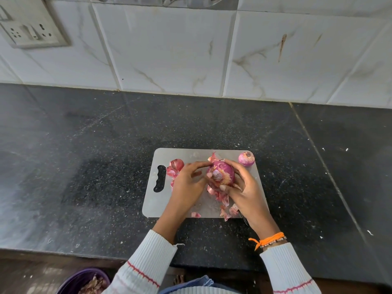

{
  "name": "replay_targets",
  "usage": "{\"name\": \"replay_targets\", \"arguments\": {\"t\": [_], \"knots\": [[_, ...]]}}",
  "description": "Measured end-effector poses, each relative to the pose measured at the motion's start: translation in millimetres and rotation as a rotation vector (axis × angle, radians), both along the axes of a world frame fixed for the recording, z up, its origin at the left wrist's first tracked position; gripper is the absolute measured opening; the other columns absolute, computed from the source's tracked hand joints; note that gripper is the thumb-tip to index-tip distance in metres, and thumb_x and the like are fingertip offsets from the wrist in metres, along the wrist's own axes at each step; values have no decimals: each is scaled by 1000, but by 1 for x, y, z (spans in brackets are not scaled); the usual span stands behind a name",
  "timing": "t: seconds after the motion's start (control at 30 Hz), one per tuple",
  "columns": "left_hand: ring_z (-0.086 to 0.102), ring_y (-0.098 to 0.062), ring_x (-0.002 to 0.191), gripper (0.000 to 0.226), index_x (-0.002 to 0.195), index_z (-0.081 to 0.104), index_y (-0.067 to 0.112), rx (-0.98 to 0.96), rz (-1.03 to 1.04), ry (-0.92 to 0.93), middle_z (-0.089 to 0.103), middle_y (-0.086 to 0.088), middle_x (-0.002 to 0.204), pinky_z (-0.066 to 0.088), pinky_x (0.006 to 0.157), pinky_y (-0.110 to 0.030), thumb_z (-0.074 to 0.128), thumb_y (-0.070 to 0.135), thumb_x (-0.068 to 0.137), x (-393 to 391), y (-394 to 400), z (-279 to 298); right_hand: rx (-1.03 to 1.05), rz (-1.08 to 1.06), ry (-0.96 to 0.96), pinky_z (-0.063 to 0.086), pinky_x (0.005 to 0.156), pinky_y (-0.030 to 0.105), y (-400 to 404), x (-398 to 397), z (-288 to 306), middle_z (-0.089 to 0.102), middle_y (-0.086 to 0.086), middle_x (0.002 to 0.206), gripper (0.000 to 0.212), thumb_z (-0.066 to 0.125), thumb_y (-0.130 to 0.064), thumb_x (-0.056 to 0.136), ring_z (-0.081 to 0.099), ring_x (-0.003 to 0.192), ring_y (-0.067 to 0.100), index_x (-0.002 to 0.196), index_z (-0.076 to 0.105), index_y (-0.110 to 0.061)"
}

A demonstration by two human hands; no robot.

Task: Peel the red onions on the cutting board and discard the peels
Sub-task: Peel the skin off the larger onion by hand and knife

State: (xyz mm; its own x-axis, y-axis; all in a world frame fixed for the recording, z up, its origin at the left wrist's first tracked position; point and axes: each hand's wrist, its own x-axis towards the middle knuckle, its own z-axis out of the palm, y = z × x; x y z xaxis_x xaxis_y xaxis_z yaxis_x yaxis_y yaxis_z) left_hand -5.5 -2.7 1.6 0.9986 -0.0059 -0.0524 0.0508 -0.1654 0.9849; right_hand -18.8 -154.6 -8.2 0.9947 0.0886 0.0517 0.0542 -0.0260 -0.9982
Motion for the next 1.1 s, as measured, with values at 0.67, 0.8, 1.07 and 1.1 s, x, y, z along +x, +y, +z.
{"name": "replay_targets", "arguments": {"t": [0.67, 0.8, 1.07, 1.1], "knots": [[66, 1, 76, 5, 80, 67, 17, 183, 179, -109, 70, 6, 82, 48, 64, -7, 72, 16, 79, -4, -16, 8, -392, -246, -290, 42, 85, 4, 14, -7, 2, 42, 1, 124, 65, 75, 4, 70, 45, 112, -3, 116, 44, -30], [67, -2, 71, 3, 79, 70, 17, 213, 192, -82, 72, 5, 79, 48, 60, -8, 73, 15, 78, -4, -15, 11, -401, -262, -303, 46, 85, 10, 14, -7, -2, 46, -2, 120, 61, 75, -1, 72, 49, 110, 11, 114, 42, -31], [60, 6, 64, 9, 84, 74, 7, 266, 164, -150, 66, 6, 76, 44, 59, -2, 67, 4, 79, -7, -16, 17, -433, -323, -363, 44, 80, 6, 17, -7, -4, 40, -2, 119, 57, 76, -13, 74, 45, 109, 2, 118, 42, -24], [60, 7, 63, 10, 85, 74, 7, 263, 159, -149, 66, 7, 76, 44, 60, -2, 66, 3, 79, -8, -16, 17, -427, -324, -361, 42, 81, 3, 18, -7, -3, 38, -4, 121, 57, 76, -15, 75, 42, 111, -4, 120, 42, -24]]}}
